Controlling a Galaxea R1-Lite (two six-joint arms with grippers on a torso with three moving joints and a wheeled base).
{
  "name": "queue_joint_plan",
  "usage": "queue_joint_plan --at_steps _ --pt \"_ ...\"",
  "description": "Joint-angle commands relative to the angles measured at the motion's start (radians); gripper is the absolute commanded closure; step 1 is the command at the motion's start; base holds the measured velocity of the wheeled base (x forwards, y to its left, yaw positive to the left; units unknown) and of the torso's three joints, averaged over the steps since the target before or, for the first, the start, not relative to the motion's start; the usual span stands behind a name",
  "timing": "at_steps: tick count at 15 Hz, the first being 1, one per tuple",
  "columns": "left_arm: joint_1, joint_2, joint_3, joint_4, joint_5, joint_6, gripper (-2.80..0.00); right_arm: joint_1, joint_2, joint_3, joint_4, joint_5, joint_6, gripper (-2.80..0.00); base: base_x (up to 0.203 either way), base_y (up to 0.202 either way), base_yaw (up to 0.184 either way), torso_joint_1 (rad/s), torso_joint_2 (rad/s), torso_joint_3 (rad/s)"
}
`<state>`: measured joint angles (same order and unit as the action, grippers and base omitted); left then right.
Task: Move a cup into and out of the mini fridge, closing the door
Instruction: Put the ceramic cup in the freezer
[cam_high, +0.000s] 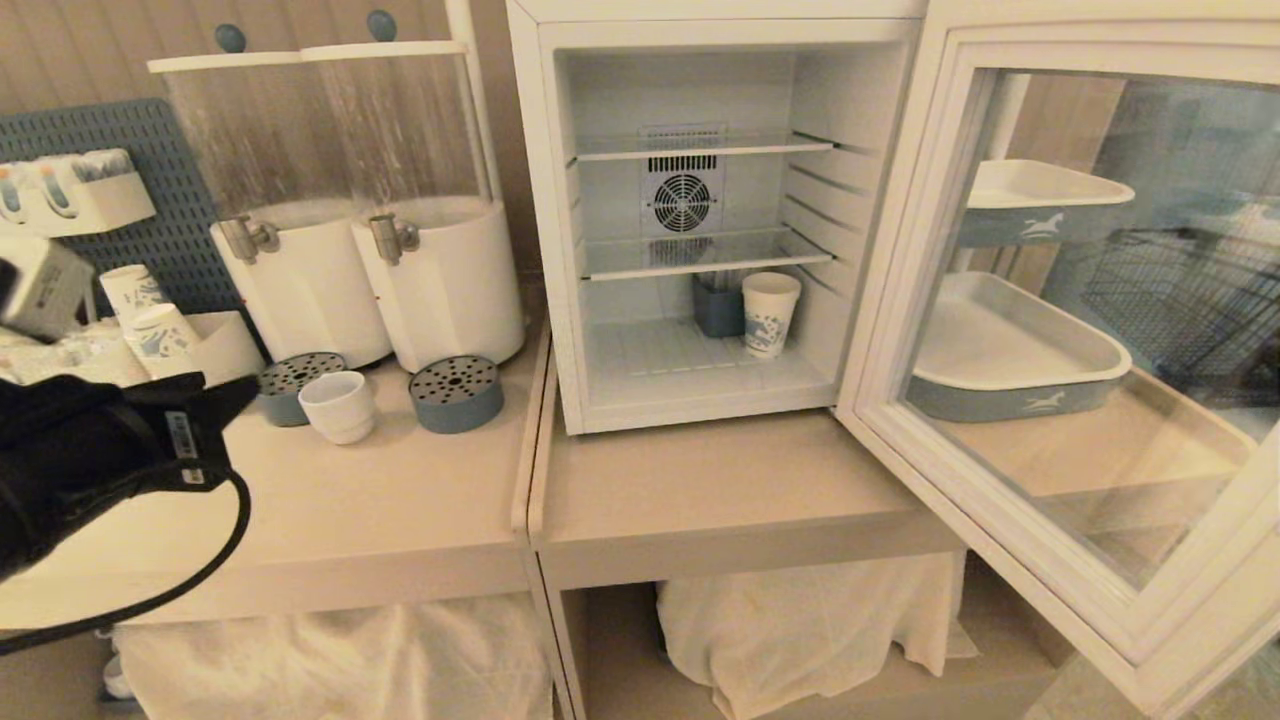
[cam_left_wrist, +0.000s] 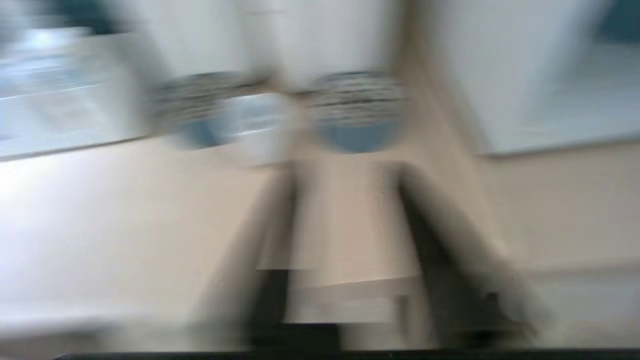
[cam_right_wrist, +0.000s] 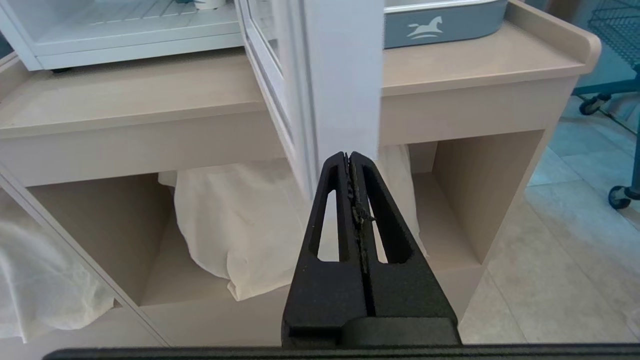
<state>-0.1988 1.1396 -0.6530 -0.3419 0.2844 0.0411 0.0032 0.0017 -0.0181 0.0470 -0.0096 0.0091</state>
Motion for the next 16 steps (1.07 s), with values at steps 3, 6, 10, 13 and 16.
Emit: queue_joint_plan --at_steps 3,6,10,13,16 --pt "0.008 -0.218 0.067 0.035 0.134 0.050 0.00 0.000 0.001 0.000 -0.001 0.000 0.002 0.00 0.000 0.000 0.000 0.000 0.00 0.000" --pt "0.007 -0.544 0.067 0.289 0.135 0.067 0.00 0.000 0.001 0.000 0.001 0.000 0.000 0.00 0.000 0.000 0.000 0.000 0.00 0.000" --pt "0.017 -0.860 -0.033 0.868 0.074 -0.128 0.00 0.000 0.001 -0.001 0.001 0.000 0.000 0.00 0.000 0.000 0.000 0.000 0.00 0.000" --pt "0.029 -0.862 -0.255 1.177 0.011 -0.340 0.00 0.000 0.001 -0.001 0.002 0.000 0.000 0.00 0.000 0.000 0.000 0.000 0.00 0.000" --pt "0.149 -0.863 -0.414 1.298 -0.150 -0.391 0.00 0.000 0.001 -0.001 0.001 0.000 0.002 0.00 0.000 0.000 0.000 0.000 0.00 0.000"
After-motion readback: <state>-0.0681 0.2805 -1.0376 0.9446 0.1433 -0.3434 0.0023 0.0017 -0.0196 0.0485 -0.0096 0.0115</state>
